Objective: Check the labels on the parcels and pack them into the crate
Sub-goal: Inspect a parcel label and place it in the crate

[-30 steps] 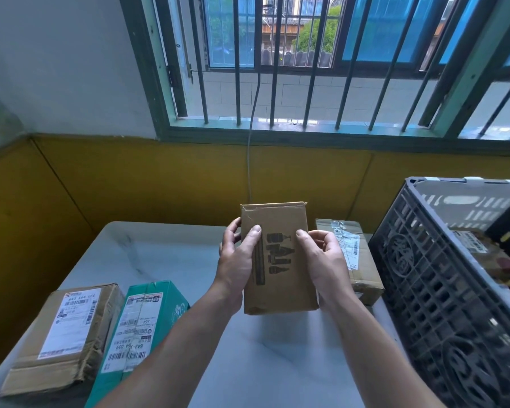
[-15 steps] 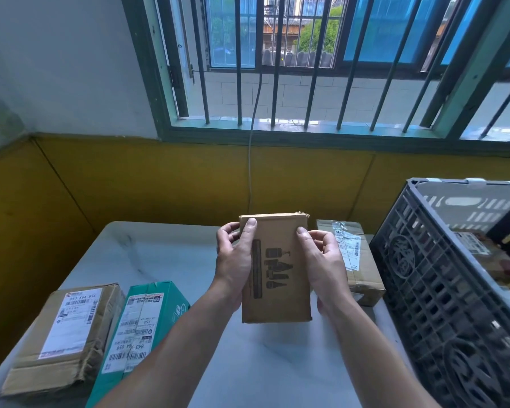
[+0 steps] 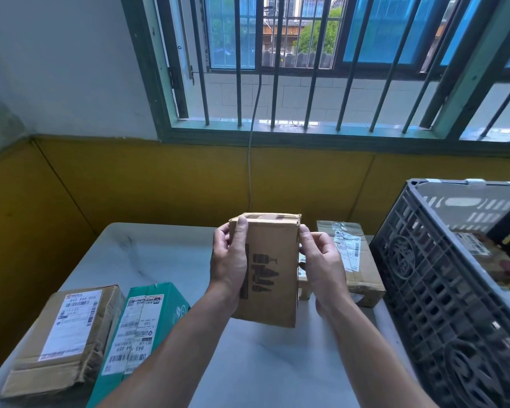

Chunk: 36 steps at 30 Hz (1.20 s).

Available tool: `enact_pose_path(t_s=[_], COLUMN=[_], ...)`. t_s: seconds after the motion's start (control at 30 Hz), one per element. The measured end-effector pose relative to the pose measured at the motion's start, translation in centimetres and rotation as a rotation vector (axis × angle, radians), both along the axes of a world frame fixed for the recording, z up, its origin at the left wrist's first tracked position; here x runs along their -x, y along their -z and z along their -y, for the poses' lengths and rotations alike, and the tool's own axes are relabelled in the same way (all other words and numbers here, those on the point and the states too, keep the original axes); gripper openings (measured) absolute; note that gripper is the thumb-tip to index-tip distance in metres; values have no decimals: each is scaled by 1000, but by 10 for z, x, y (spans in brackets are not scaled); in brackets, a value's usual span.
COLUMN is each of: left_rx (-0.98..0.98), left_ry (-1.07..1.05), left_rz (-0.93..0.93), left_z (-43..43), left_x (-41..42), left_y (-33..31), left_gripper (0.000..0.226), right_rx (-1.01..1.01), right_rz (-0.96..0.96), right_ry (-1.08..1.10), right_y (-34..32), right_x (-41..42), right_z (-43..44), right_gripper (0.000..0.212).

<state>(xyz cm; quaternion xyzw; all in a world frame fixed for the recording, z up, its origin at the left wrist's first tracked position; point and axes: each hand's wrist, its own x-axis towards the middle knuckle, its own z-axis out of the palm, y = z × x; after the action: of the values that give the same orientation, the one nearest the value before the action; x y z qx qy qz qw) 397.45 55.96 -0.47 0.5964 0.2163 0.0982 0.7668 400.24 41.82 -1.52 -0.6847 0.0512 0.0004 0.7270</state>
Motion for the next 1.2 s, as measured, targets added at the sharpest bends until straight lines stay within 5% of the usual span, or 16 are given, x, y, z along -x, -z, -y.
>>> enact_pose_path(t_s=[0.1, 0.3, 0.6, 0.9, 1.03, 1.2], left_rx=[6, -49, -96, -165, -214, -103], left_ry=[-28, -73, -66, 188, 221, 104], left_rz=[-19, -51, -73, -10, 16, 3], left_z=[-2, -2, -3, 2, 4, 5], left_x=[0, -1, -5, 7, 8, 5], left_y=[3, 5, 6, 7, 11, 9], left_gripper=[27, 33, 46, 125, 122, 91], right_rx=[32, -86, -93, -68, -79, -79], right_rz=[0, -40, -23, -11, 0, -22], right_ry=[-20, -139, -124, -55, -55, -137], right_y=[-2, -6, -6, -6, -7, -2], right_x=[2, 6, 13, 6, 4, 6], right_z=[2, 0, 1, 2, 4, 5], right_gripper=[33, 69, 58, 21, 20, 29])
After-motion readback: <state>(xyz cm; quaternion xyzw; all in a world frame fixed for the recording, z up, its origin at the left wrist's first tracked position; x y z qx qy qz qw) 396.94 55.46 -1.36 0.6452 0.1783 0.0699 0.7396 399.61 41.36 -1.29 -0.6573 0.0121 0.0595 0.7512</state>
